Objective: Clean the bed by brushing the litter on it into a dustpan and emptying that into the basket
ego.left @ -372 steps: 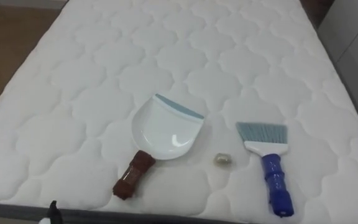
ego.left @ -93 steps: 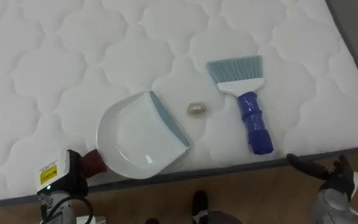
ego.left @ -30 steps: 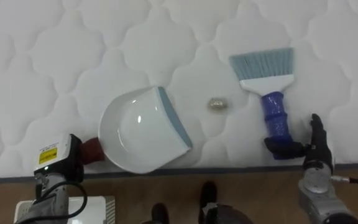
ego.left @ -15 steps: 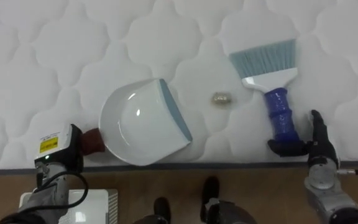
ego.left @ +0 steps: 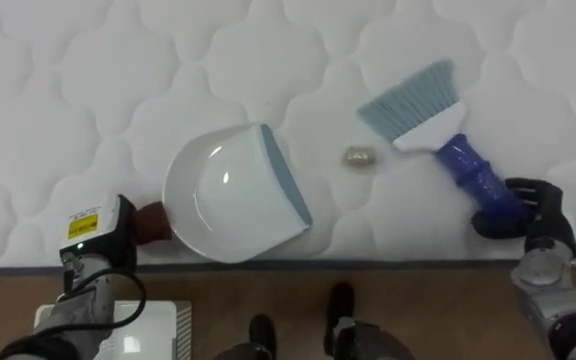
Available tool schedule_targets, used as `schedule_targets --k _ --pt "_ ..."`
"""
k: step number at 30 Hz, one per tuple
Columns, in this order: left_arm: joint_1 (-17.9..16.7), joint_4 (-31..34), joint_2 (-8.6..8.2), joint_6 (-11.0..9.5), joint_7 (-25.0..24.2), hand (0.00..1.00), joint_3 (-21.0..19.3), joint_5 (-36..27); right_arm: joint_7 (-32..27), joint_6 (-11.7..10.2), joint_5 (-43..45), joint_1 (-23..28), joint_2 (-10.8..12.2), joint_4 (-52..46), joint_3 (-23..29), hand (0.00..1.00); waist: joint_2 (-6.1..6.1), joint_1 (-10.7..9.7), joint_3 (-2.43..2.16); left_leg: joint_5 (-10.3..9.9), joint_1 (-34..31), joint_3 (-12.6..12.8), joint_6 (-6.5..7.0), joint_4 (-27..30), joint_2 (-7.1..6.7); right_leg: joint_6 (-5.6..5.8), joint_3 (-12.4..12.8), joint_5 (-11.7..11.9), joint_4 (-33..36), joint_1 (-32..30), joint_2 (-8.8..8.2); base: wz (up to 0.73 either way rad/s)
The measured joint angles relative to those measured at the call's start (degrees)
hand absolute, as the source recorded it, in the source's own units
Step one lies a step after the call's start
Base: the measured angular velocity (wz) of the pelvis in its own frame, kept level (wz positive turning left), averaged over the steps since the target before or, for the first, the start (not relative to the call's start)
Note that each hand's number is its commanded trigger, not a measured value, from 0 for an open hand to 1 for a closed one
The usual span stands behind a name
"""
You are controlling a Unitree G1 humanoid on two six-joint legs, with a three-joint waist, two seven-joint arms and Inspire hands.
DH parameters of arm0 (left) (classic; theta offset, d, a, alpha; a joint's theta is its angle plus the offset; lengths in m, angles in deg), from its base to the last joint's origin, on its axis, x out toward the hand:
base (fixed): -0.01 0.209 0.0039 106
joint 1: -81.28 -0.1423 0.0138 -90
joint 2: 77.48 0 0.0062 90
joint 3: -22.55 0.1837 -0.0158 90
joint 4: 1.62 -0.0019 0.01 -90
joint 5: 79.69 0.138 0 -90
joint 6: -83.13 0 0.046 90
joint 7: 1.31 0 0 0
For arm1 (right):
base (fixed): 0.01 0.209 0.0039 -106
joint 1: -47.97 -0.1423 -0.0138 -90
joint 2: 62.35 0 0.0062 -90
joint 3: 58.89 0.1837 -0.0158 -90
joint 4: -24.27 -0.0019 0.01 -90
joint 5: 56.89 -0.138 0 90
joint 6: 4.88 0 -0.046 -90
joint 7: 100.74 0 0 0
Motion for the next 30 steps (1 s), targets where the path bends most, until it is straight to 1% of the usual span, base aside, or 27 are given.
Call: schedule_targets --k 2,5,12,20,22,30 --pt "0.01 0.02 0.00 0.11 -0.20 1.00 0.00 0.02 0.30 0.37 -0.32 -0.57 -0.12 0.67 -0.55 1.00 0.02 -0.02 -0.06 0.01 0.04 -0.04 -0.01 -0.01 0.00 -0.03 -0.01 -0.03 -0.01 0.04 0.01 0.00" --pt "0.03 0.15 0.00 0.14 -0.88 1.00 -0.01 0.02 1.52 0.37 -1.43 -0.53 0.38 1.18 -0.69 1.00 0.04 -0.08 -0.09 0.04 0.07 -0.10 0.00 0.08 -0.08 -0.02 -0.17 -0.04 -0.07 0.08 -0.10 0.00" --pt "0.01 0.38 -0.07 0.76 -1.02 1.00 0.87 0.06 4.55 0.28 -5.38 -0.50 0.73 2.41 -0.97 1.00 0.00 -0.17 -0.13 0.10 1.07 -0.10 0.08 0.13 -0.21 0.14 0.00 -0.14 -0.10 0.89 -0.20 0.00" --pt "0.00 0.41 -0.11 0.57 -1.91 1.00 0.84 0.12 6.01 -0.93 -5.71 -0.25 0.82 4.01 -0.93 1.00 -0.02 -0.31 -0.15 0.22 1.10 -0.48 0.04 0.43 -0.23 0.13 0.02 -0.14 -0.11 1.25 -0.10 0.01" --pt "-0.01 0.39 -0.12 0.55 -1.96 1.00 0.88 0.11 6.28 -0.95 -5.71 -0.11 0.92 4.35 -0.95 1.00 -0.06 -0.40 -0.17 0.22 1.17 -0.66 0.03 0.56 -0.22 0.16 -0.12 -0.17 -0.12 1.53 -0.11 0.06" --pt "-0.40 0.33 -0.14 0.60 -1.99 1.00 0.85 0.15 7.18 -0.89 -6.00 0.95 1.51 4.78 -0.51 1.00 -0.52 -1.02 -0.46 0.23 1.10 -0.86 0.05 1.21 -0.28 0.26 -0.05 -0.10 -0.09 1.84 -0.11 0.01"
